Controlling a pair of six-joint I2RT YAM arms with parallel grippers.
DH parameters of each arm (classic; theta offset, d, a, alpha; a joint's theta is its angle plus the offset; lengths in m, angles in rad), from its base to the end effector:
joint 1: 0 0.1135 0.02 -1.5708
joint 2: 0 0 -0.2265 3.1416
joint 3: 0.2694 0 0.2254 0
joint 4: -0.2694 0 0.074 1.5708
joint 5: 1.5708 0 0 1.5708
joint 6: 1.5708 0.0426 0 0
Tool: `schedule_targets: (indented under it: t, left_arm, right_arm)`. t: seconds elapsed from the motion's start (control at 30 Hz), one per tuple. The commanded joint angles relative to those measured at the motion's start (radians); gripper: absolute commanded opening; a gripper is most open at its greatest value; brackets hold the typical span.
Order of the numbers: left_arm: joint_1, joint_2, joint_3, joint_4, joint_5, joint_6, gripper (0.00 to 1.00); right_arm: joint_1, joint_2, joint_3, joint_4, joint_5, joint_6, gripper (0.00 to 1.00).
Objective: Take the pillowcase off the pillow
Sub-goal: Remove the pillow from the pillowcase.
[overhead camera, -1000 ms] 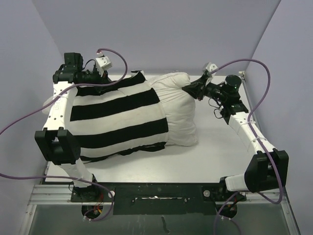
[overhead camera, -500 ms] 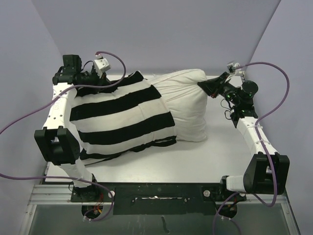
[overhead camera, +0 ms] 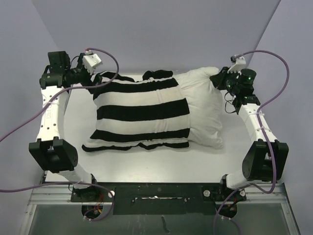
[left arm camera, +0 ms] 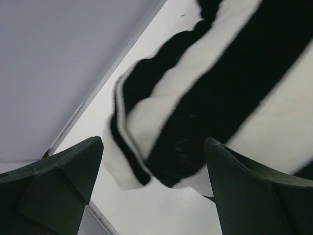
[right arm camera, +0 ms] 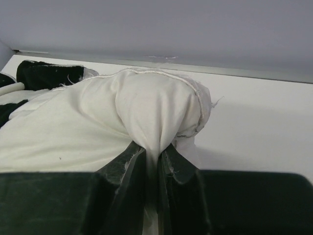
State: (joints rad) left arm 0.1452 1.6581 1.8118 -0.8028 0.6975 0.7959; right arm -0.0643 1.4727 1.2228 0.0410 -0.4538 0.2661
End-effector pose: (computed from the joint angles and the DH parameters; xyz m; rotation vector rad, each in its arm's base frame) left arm 0.3307 0.0207 0.3672 0.9941 1.8026 -0.2005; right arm 0.3335 -0.0028 0.3200 -0.0353 1.7905 0.5480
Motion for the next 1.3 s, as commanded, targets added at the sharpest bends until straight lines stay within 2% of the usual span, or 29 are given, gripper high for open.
schedule_targets:
  t: [0.0, 0.03, 0.07, 0.1, 0.2, 0.3, 0.43, 0.53, 0.7, 0.8, 1.2, 1.27]
  left_arm:
    - [-0.054, -0.119, -0.024, -0.139, 0.107, 0.101, 0.85]
    - [-0.079, -0.122, -0.038, -0.226, 0.103, 0.166, 0.88]
    - [-0.112, -0.141, -0.082, -0.284, 0.079, 0.228, 0.94]
    - [-0.146, -0.176, -0.153, -0.287, 0.053, 0.262, 0.96]
    - [-0.285, -0.347, -0.447, -0.153, -0.067, 0.326, 0.98]
    - [-0.431, -0.484, -0.66, -0.037, -0.2, 0.384, 0.98]
    - [-0.471, -0.477, -0.686, -0.092, -0.227, 0.329, 0.98]
    - [-0.537, -0.538, -0.82, -0.063, -0.328, 0.431, 0.98]
    - [-0.73, -0.78, -1.188, 0.261, -0.507, 0.718, 0.98]
    - [-0.803, -0.819, -1.304, 0.479, -0.519, 0.826, 0.98]
    - [-0.901, -0.482, -1.494, 1.367, -0.576, 0.833, 0.96]
    - [-0.901, -0.442, -1.493, 1.442, -0.587, 0.828, 0.95]
  right_arm:
    - [0.001, 0.031, 0.094, -0.051, 0.066, -0.04, 0.0]
    - [0.003, 0.057, 0.13, -0.105, 0.079, -0.042, 0.0]
    - [0.006, 0.084, 0.167, -0.166, 0.103, -0.041, 0.0]
    - [0.011, 0.11, 0.204, -0.222, 0.136, -0.032, 0.0]
    - [0.016, 0.185, 0.294, -0.407, 0.203, 0.005, 0.0]
    - [0.021, 0.197, 0.258, -0.389, 0.208, 0.01, 0.0]
    - [0.011, 0.174, 0.181, -0.343, 0.22, 0.031, 0.0]
    - [-0.003, 0.214, 0.209, -0.401, 0.23, 0.05, 0.0]
    - [-0.039, 0.327, 0.307, -0.53, 0.223, 0.108, 0.0]
    - [-0.026, 0.352, 0.33, -0.558, 0.236, 0.113, 0.0]
    - [-0.005, 0.287, 0.237, -0.568, 0.25, 0.177, 0.0]
    - [-0.007, 0.276, 0.225, -0.563, 0.244, 0.176, 0.0]
